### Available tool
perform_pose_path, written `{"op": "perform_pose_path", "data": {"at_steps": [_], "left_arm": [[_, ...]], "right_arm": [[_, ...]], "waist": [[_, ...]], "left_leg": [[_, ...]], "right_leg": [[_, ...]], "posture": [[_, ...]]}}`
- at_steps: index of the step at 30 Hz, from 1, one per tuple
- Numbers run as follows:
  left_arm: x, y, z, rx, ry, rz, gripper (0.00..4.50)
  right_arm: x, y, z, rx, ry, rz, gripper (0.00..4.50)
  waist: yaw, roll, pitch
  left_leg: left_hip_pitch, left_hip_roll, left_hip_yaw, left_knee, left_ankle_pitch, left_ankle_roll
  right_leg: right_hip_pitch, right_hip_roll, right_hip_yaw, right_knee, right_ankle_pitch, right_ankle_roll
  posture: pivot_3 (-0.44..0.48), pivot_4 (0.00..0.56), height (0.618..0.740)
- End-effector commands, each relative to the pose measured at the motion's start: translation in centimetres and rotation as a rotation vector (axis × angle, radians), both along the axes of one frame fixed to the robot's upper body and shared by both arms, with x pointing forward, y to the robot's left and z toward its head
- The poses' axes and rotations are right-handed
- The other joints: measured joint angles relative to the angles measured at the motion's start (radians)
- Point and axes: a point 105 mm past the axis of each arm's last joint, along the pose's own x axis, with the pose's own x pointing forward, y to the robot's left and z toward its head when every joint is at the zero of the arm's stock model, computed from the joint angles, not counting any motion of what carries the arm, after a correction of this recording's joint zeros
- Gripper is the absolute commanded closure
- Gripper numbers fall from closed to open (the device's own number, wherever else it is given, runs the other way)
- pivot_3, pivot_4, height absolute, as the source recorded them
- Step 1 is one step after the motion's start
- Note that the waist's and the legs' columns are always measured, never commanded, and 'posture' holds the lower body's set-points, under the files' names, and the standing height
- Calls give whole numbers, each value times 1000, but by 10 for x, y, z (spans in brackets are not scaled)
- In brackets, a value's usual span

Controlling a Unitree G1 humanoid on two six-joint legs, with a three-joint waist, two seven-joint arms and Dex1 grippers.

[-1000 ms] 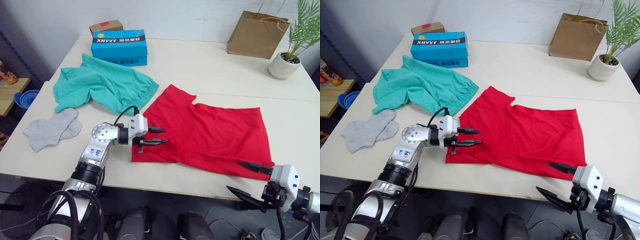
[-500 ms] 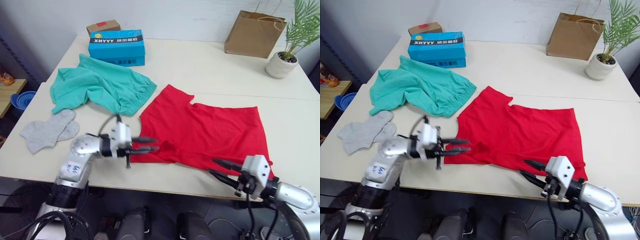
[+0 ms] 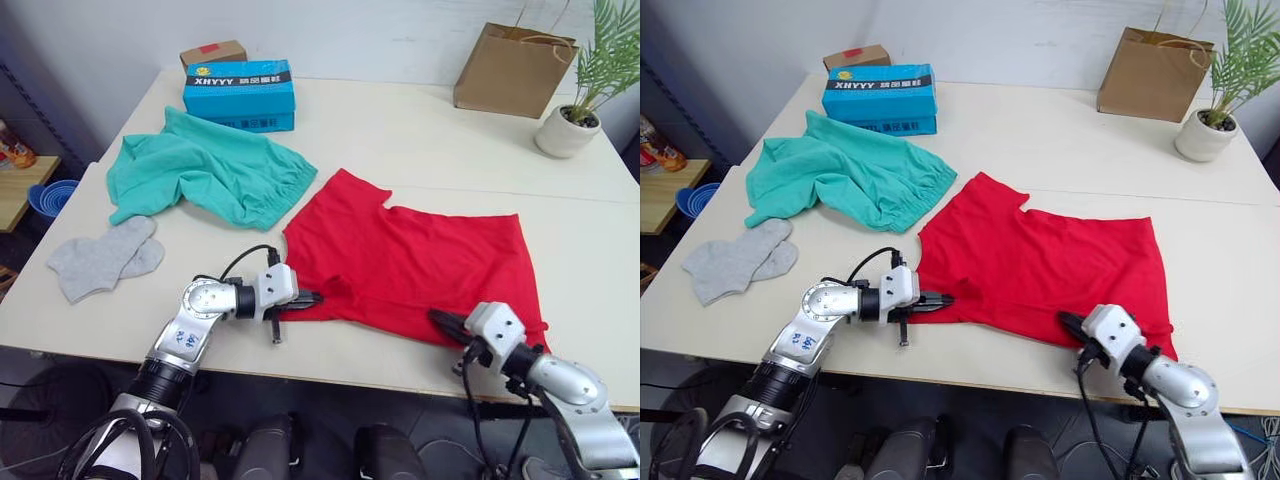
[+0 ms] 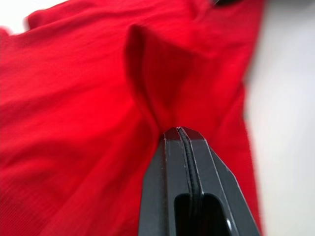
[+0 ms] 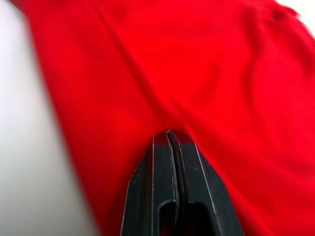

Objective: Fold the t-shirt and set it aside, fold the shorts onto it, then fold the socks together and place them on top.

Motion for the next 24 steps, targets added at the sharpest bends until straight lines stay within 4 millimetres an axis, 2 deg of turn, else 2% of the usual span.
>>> {"op": "perform_pose_path", "data": {"at_steps": [1, 5, 8, 14, 17, 21, 22, 24], "left_arm": [[20, 20, 4, -4, -39, 153, 4500], [36, 29, 17, -115, -29, 279, 4500], [39, 30, 26, -207, 8, 312, 4500], [37, 43, 46, -360, 80, 330, 4500], [30, 50, 62, -421, 71, 290, 4500], [-4, 38, 75, -422, 73, 52, 4500], [-14, 33, 71, -371, 92, -15, 4500], [-31, 22, 48, -197, 110, -116, 4500]], "right_arm": [[5, -31, 8, -44, -58, -88, 4480], [11, -64, 5, -58, -74, -199, 4480], [16, -81, 8, -51, -98, -254, 4480], [15, -102, 36, 1, -179, -283, 4480], [7, -85, 50, 67, -202, -159, 4480], [-7, -54, 52, 87, -149, 16, 4480], [-10, -47, 49, 68, -127, 55, 4480], [-12, -35, 43, 52, -103, 99, 4480]], "waist": [[0, 0, 0], [-6, 0, 0], [-10, 0, 0], [-20, 0, 0], [-21, 0, 0], [-24, 0, 0], [-24, 0, 0], [-24, 0, 0]], "left_leg": [[0, 0, 0, 0, 0, 0], [1, 0, 0, 0, 1, 1], [1, 0, 0, 1, 0, -1], [1, 0, 0, 1, 2, -1], [0, 0, -1, 0, 3, 1], [0, 1, -2, -2, 2, 0], [0, 1, -2, -2, 2, 0], [0, 1, -1, -2, 2, 0]], "right_leg": [[0, 0, 0, 0, 0, 0], [1, 0, -1, 0, 0, 0], [1, -1, -1, 0, 0, -1], [1, -1, -1, 1, 1, 0], [1, 0, -3, 1, 1, 0], [1, 1, -3, -1, 1, 0], [1, 1, -3, -1, 1, 0], [1, 1, -3, -1, 1, 0]], "posture": [[0, 150, 740], [0, 150, 740], [0, 150, 740], [0, 150, 740], [0, 150, 740], [0, 150, 740], [0, 150, 740], [0, 150, 740]]}}
